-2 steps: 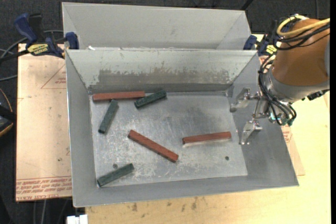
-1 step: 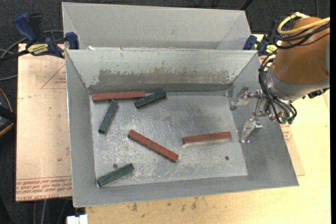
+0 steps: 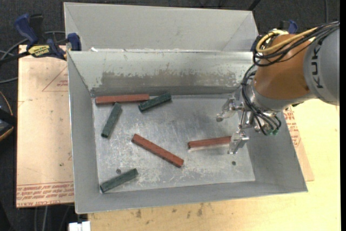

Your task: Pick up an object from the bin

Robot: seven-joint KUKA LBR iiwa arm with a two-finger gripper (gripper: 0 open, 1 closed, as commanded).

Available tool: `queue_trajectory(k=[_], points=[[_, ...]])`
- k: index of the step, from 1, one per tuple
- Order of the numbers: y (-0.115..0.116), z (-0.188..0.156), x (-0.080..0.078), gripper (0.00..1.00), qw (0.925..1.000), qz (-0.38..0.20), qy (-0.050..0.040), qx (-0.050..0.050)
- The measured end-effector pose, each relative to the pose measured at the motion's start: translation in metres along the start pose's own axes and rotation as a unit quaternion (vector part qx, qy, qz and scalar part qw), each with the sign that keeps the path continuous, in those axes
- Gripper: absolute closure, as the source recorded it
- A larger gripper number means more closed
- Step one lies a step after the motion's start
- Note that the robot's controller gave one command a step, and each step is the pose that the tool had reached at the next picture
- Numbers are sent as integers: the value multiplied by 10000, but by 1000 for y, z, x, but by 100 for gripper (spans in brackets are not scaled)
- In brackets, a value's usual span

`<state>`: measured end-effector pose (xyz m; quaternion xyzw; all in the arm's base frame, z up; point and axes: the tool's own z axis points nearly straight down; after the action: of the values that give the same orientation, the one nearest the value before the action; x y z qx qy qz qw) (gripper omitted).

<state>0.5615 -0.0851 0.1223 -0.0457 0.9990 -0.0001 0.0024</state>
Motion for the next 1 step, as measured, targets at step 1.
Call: queue_trajectory(k=[1], points=[[21,1,2,0,10000,-21,32,-11]])
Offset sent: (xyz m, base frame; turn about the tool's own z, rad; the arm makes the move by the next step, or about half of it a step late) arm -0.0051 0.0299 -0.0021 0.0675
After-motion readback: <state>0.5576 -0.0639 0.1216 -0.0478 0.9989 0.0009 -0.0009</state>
